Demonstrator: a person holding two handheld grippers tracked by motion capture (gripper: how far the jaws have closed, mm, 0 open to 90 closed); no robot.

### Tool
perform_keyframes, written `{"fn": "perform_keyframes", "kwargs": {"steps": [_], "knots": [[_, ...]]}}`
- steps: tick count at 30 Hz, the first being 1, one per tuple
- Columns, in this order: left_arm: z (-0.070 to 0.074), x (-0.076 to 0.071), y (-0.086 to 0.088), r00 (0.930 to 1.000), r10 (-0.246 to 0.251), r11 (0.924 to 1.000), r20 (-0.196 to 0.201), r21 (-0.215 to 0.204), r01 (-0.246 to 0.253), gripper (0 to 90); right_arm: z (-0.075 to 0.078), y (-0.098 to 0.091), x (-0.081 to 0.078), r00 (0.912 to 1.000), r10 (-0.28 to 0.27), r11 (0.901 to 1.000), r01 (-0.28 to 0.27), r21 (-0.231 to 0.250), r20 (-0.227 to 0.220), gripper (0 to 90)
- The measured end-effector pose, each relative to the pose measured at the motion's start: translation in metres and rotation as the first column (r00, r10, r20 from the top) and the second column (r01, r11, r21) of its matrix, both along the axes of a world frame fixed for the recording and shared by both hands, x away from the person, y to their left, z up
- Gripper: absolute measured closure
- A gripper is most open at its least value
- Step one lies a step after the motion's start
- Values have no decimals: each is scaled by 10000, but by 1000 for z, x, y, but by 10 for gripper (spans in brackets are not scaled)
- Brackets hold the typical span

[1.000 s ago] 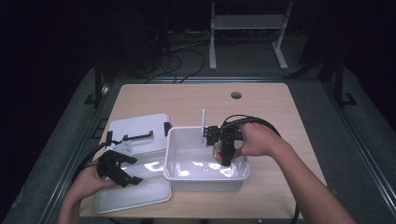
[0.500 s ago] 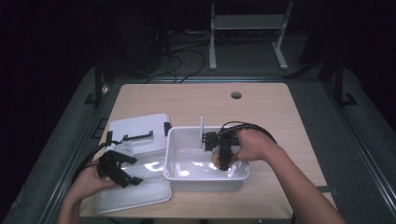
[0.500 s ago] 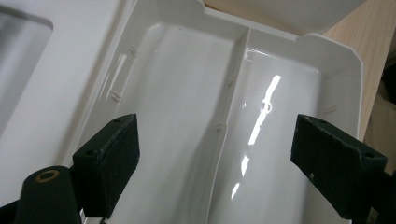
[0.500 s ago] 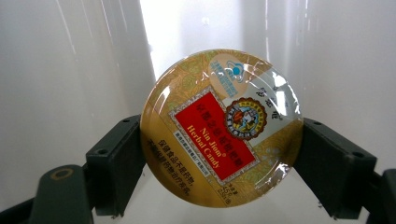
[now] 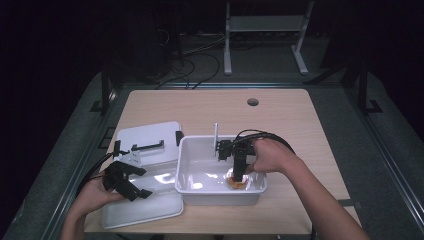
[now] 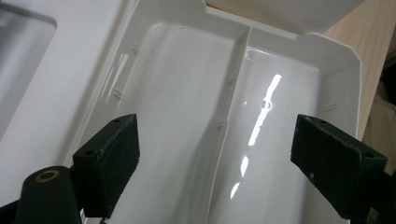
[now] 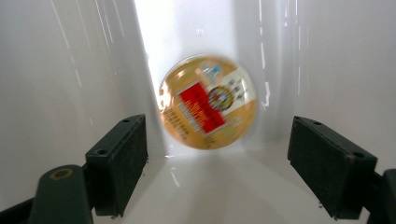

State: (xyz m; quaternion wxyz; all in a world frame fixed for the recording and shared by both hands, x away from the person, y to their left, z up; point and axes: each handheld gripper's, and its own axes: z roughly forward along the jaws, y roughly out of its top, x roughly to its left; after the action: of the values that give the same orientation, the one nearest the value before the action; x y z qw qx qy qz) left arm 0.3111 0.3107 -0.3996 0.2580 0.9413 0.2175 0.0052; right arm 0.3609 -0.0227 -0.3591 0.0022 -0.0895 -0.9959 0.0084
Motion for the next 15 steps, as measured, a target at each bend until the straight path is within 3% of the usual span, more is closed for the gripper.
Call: {"fn": "perform_keyframes", "kwargs": {"steps": [7,11,15], "knots": [[0,0,0,10000,-8,10000,14,-32,8,152,6,-3,-2,10000,-7,9999,5,166,65,201],[0,0,0,10000,-11,10000,-15,-23,11,152,18,-8,-3,9997,-62,9996,55,294,225,202],[-1,0,0,10000,6,10000,-29,-25,-6,152,34,-15,-4,9994,-129,9973,105,728,316,197]]}}
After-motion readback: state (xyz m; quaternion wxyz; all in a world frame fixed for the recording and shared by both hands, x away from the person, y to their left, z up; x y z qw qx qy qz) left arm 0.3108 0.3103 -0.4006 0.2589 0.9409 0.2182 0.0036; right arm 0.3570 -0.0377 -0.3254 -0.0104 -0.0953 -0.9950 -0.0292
